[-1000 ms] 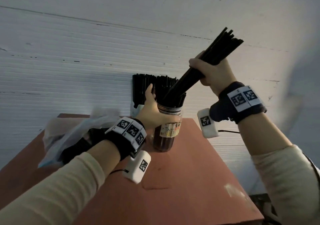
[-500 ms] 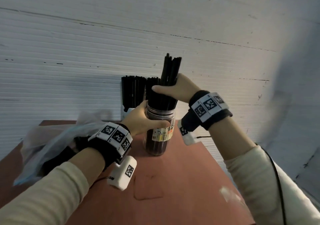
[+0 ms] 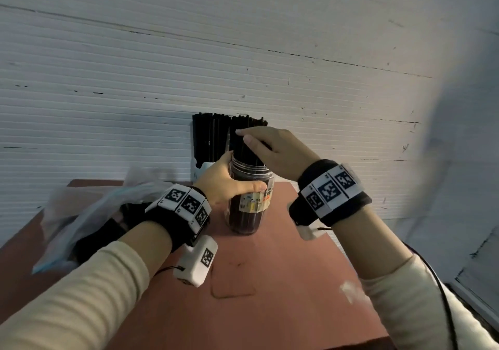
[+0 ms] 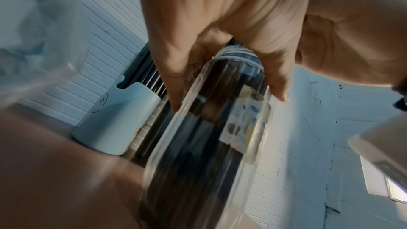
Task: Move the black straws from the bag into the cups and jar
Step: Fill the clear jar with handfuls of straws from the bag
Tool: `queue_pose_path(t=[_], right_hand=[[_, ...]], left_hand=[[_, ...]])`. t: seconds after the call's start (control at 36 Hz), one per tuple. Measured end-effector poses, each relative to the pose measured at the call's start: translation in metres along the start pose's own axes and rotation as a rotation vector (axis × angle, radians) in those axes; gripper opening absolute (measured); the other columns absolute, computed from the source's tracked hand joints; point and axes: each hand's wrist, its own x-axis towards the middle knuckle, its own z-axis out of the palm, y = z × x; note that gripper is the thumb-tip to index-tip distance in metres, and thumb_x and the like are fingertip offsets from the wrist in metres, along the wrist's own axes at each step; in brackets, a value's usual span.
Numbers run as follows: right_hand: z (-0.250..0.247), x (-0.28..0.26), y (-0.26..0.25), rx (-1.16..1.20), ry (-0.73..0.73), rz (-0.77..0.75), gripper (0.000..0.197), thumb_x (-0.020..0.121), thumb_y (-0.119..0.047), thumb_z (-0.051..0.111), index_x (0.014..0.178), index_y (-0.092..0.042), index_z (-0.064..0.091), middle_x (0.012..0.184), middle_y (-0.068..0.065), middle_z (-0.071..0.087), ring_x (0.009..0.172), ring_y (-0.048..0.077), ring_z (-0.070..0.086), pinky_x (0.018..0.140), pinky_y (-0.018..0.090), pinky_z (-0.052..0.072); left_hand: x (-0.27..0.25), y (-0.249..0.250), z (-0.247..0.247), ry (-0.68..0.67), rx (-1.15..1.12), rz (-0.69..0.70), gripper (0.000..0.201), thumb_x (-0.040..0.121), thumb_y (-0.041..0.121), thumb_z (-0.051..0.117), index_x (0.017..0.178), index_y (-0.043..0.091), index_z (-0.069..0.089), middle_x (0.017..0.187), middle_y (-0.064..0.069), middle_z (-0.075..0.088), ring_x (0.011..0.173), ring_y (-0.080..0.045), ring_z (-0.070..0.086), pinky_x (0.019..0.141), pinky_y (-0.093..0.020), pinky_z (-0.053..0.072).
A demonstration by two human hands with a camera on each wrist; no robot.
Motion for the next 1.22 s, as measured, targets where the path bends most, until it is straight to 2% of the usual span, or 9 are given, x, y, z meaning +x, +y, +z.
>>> queue_pose_path(t=[0.28,0.36,0.47,0.64,0.75,0.89,1.06,1.14,1.22], right_hand=[[0.007,-0.006,-0.006,-0.095,-0.016,0.010,0.049,0.101,-0.040,0.037,0.148,-0.022,0.035,0.153,-0.003,0.036,0.142,0.014,0.029,0.117,0.030,0.022],[0.005,-0.005,-0.013,-0.022,0.073,-0.033,0.050,0.101,-0.036,0.042,0.147,-0.019,0.036,0.154,-0.001,0.032,0.143,0.013,0.027,0.116,0.027,0.021],[0.010,-0.006,-0.028,0.019,0.259,-0.115,0.044,0.098,-0.030,0.048,0.139,-0.014,0.047,0.146,0.001,0.041,0.134,0.018,0.038,0.111,0.030,0.031],[0.034,-0.010,-0.058,0.218,0.410,-0.181,0.012,0.083,-0.004,0.054,0.094,-0.006,0.059,0.102,0.003,0.053,0.092,0.013,0.053,0.082,0.015,0.042],[0.060,-0.013,-0.081,0.374,0.291,-0.062,0.009,0.082,-0.002,0.055,0.085,-0.009,0.060,0.089,0.003,0.060,0.078,0.011,0.055,0.070,0.019,0.046],[0.103,-0.007,-0.101,0.256,-0.189,0.104,0.018,0.091,-0.020,0.055,0.103,-0.013,0.067,0.101,0.003,0.067,0.093,0.018,0.061,0.085,0.032,0.050],[0.135,0.006,-0.125,0.023,-0.502,0.059,0.033,0.097,-0.022,0.043,0.115,-0.008,0.067,0.117,0.009,0.066,0.105,0.025,0.058,0.089,0.029,0.044],[0.151,0.012,-0.126,-0.102,-0.599,0.096,0.039,0.100,-0.029,0.041,0.134,-0.013,0.052,0.137,0.009,0.053,0.125,0.026,0.048,0.103,0.032,0.037],[0.163,0.014,-0.124,-0.150,-0.619,0.136,0.042,0.099,-0.031,0.044,0.138,-0.015,0.046,0.138,0.010,0.052,0.127,0.027,0.047,0.105,0.034,0.033]], left_hand=[[-0.008,0.005,0.009,-0.006,-0.030,-0.021,0.070,0.079,0.024,0.079,0.133,0.022,0.035,0.101,0.021,0.055,0.091,0.009,0.055,0.060,0.000,0.042],[-0.012,0.003,0.006,-0.014,-0.001,-0.013,0.096,0.078,0.025,0.080,0.150,0.017,0.016,0.127,0.015,0.047,0.125,-0.005,0.046,0.083,-0.004,0.040],[-0.022,-0.006,-0.012,0.021,0.171,-0.065,0.126,0.072,0.041,0.082,0.154,0.014,-0.010,0.163,-0.001,0.000,0.150,-0.016,0.005,0.121,-0.039,0.014],[-0.057,-0.011,-0.058,0.161,0.287,0.013,0.072,0.081,0.027,0.072,0.145,0.022,0.039,0.139,0.003,0.047,0.130,-0.013,0.045,0.104,-0.026,0.035],[-0.089,-0.012,-0.099,0.253,0.362,0.066,0.031,0.076,0.035,0.062,0.108,0.036,0.062,0.114,0.011,0.064,0.106,-0.011,0.060,0.094,-0.032,0.048],[-0.122,-0.015,-0.136,0.332,0.497,0.072,0.019,0.083,0.020,0.068,0.095,0.034,0.067,0.107,0.006,0.062,0.099,-0.011,0.058,0.084,-0.030,0.047],[-0.144,-0.024,-0.158,0.014,0.576,-0.129,0.036,0.076,0.029,0.063,0.108,0.043,0.066,0.119,-0.004,0.065,0.095,-0.021,0.063,0.082,-0.032,0.048],[-0.147,-0.028,-0.156,-0.049,0.587,-0.182,0.047,0.088,0.005,0.057,0.124,0.035,0.061,0.125,0.008,0.056,0.105,-0.016,0.057,0.086,-0.027,0.044],[-0.147,-0.035,-0.152,-0.072,0.596,-0.226,0.063,0.079,0.006,0.052,0.112,0.061,0.054,0.126,-0.007,0.063,0.111,-0.036,0.061,0.093,-0.045,0.049]])
